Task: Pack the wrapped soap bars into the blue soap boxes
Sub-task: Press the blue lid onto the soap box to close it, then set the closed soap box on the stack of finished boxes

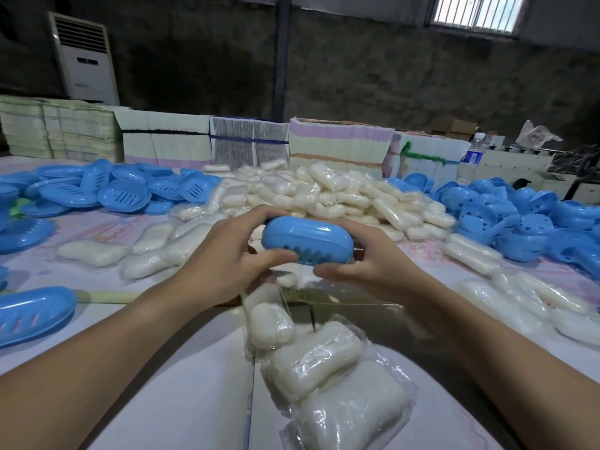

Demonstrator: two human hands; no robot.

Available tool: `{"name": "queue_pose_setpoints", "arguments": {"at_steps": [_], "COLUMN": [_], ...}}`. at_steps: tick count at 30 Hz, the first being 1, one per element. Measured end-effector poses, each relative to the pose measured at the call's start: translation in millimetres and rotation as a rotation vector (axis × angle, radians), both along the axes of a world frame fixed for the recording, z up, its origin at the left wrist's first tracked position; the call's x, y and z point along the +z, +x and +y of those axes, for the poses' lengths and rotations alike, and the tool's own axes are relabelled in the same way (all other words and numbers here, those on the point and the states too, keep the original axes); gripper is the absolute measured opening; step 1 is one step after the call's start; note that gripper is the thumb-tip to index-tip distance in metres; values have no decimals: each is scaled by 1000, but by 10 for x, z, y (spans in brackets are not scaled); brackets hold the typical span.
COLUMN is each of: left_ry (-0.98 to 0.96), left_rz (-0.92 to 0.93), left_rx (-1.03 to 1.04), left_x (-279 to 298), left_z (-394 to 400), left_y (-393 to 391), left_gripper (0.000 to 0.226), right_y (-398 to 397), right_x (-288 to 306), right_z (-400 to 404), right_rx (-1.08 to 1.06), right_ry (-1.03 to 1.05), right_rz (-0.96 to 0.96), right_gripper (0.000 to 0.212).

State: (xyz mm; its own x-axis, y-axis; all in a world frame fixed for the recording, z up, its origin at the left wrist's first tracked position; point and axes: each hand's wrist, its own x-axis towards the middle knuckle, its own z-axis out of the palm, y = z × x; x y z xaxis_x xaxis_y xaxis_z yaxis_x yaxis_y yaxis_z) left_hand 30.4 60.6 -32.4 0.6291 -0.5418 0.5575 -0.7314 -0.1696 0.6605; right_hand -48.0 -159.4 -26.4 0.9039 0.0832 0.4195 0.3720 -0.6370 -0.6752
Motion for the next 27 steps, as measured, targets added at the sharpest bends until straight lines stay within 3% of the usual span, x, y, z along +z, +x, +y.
{"name": "queue_pose_setpoints", "arguments": {"at_steps": [6,17,21,27], "left_ry": [-35,47,92,107], "left_rz": [1,-102,-264,-429], "left_rx": [8,-11,20,24], "left_x": [38,-73,-122,-61], "left_z": [-7,5,15,3], "left_y": [-3,119,138,20], "left_gripper": [39,44,49,50], "right_y": [-60,-88,-95,-90], "right_x": [78,69,131,169], "right_z": [12,-57,-102,-63], "right_rx": [-64,-36,38,84], "right_ry": [-33,-31,56,-58], "right_rz": [-87,-40,106,191], "right_gripper": [34,41,44,51]}}
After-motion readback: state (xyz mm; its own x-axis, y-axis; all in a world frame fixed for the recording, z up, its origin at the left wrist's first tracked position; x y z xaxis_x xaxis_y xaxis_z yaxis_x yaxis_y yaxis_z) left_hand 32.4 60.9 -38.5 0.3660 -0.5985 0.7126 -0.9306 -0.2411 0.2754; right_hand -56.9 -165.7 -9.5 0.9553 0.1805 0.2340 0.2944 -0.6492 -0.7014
